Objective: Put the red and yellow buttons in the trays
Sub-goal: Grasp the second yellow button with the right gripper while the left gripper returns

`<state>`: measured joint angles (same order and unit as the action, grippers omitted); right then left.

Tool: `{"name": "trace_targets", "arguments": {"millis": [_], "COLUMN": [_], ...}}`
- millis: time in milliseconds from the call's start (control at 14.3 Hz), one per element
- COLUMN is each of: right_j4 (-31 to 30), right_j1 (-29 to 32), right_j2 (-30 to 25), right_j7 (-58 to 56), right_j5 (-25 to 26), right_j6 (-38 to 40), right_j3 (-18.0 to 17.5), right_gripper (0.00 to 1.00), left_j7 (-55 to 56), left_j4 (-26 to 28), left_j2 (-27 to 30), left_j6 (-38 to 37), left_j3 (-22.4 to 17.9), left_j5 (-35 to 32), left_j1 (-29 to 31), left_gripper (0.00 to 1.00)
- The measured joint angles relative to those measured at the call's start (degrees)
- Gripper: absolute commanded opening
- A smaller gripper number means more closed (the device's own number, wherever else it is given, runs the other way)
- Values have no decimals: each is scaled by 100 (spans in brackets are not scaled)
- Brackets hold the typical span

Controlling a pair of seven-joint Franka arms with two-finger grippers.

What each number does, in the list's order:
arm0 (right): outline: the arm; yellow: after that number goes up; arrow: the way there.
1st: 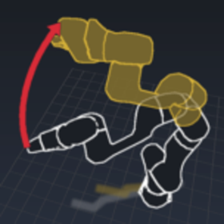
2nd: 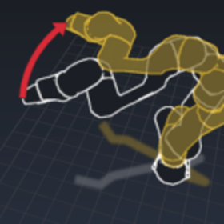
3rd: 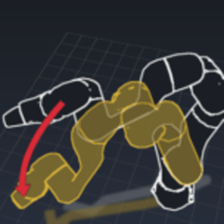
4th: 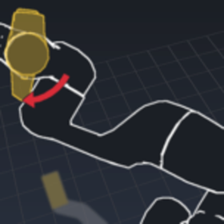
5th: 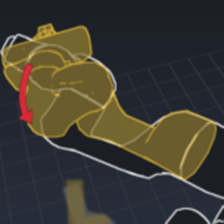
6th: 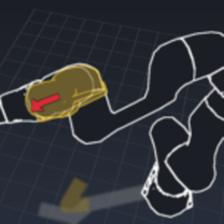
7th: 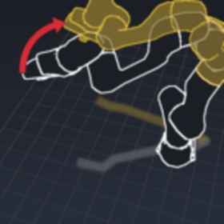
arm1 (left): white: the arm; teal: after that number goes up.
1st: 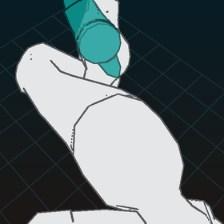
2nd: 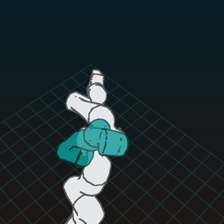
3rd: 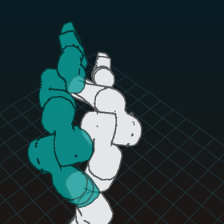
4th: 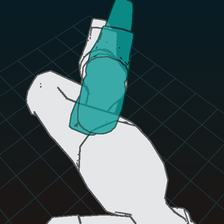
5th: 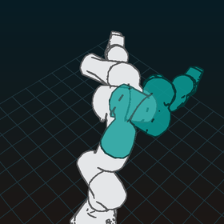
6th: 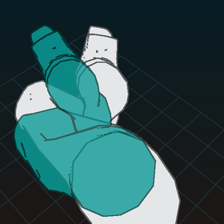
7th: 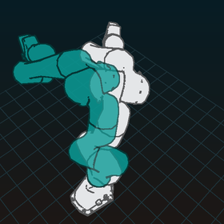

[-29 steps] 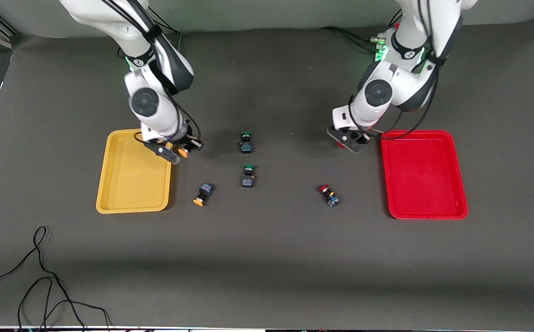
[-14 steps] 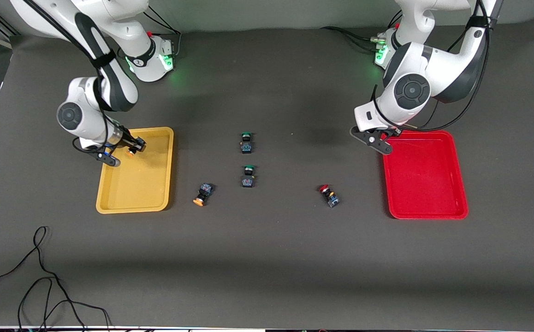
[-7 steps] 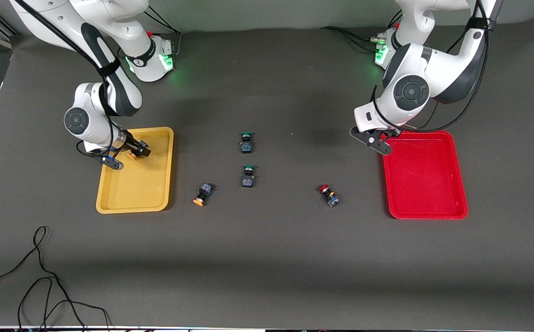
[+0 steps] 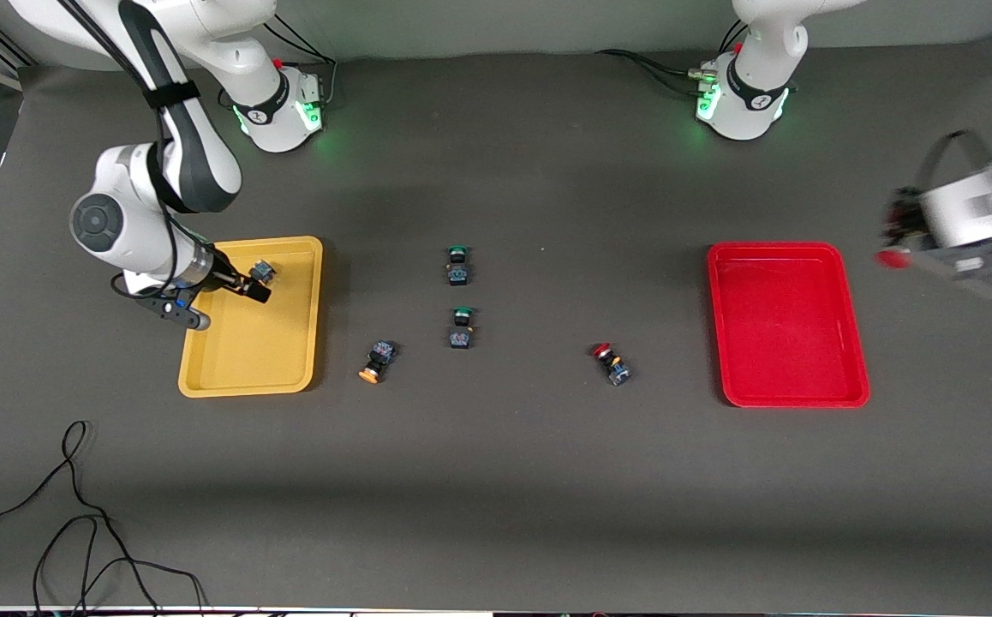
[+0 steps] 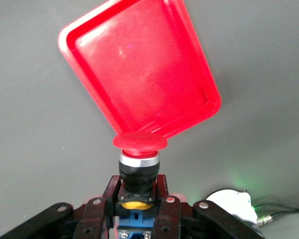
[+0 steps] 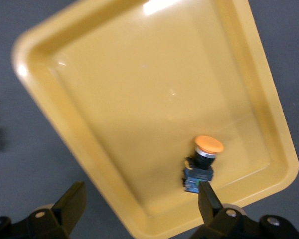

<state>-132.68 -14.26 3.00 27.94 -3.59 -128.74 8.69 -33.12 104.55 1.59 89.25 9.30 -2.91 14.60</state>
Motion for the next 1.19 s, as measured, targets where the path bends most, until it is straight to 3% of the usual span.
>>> {"name": "trace_targets", "arguments": {"millis": [280,559,699,909,1048,1188], "right_j4": [778,1562,1794,1882,1894,1927], "right_j1": [-24,-83,-182,-246,-250,-278], "right_j2": [279,1363,1961,2613,2875,2977], "right_j7": [456,1897,2332,2456,2482,2539], "right_j5": [-6,-7,-4,-4,-4,-4], "right_j6": [226,-81,-571,-1157,-1449,-1621], "right_j3": [-478,-1310,-1471,-1483,-1484,-1497], "right_gripper": [100,100,100,100,85,60], "left_j7": [183,292,465,813,1110,1472], "left_j4": [14,70,196,695,980,1104], "left_j2": [-230,-414,-617,-1003,-1343,-1743], "left_j6": [0,39,215,1043,1641,2157], "left_j3": [286,270,268,277,287,298], "left_j5": [-1,-1,-1,8,12,15], "left_j1": [-189,-203,-204,-225,-271,-385], "left_gripper": [0,0,0,0,0,0]}}
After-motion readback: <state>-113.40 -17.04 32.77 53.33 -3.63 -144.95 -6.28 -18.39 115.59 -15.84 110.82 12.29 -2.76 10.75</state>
